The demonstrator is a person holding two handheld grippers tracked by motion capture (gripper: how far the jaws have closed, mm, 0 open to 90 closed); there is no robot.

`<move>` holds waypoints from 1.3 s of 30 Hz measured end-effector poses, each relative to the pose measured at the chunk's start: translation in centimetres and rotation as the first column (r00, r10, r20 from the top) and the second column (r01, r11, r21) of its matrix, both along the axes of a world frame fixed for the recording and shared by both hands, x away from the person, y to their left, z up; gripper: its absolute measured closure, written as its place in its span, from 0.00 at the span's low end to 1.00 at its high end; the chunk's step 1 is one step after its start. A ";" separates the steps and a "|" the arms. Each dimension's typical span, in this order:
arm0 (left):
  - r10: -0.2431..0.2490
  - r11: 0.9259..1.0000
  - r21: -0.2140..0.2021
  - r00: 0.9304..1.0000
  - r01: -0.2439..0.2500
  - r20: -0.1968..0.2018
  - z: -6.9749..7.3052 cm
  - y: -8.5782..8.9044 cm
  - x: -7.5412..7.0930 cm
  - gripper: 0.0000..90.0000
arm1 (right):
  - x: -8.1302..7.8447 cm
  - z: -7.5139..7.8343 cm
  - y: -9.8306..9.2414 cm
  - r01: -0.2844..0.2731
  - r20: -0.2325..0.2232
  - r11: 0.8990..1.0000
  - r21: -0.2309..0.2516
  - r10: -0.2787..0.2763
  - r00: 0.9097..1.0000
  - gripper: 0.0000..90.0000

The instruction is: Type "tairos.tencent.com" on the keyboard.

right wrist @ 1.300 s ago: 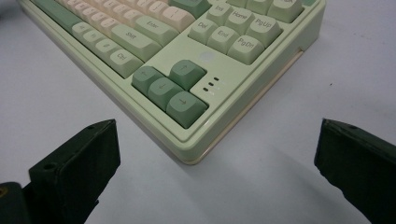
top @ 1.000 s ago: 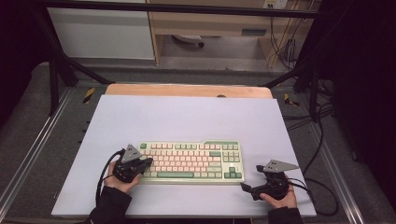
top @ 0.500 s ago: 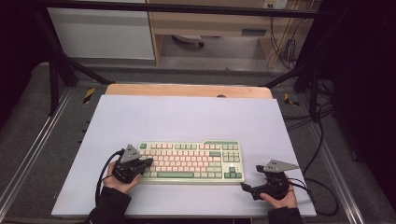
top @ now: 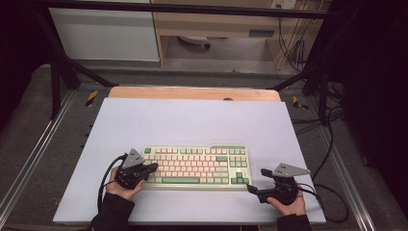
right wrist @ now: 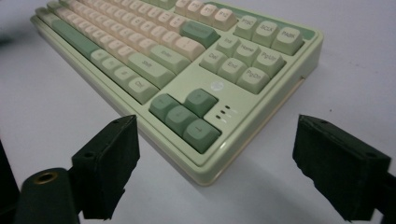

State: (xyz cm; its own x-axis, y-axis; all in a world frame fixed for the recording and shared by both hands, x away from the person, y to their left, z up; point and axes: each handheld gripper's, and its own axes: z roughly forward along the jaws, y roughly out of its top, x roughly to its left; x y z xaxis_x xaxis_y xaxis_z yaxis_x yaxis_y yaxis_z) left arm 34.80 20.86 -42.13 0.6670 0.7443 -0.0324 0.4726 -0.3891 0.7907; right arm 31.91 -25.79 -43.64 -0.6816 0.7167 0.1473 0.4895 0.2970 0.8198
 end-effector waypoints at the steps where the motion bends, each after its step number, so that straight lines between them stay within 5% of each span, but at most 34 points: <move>1: -0.002 1.000 -0.003 1.000 0.002 -0.001 0.0 0.0 0.0 1.00 | 0.0 0.1 0.2 0.001 -0.002 1.000 0.010 -0.001 1.000 0.20; 23: -0.009 1.000 -0.018 1.000 0.009 0.007 0.1 0.0 -0.1 1.00 | 0.7 2.5 5.8 -0.069 0.027 0.998 0.014 0.069 0.997 0.56; 39: -0.011 1.000 -0.026 1.000 0.012 0.012 0.0 0.1 -0.1 1.00 | 1.9 3.4 9.3 -0.100 -0.021 0.995 0.028 0.101 0.995 0.88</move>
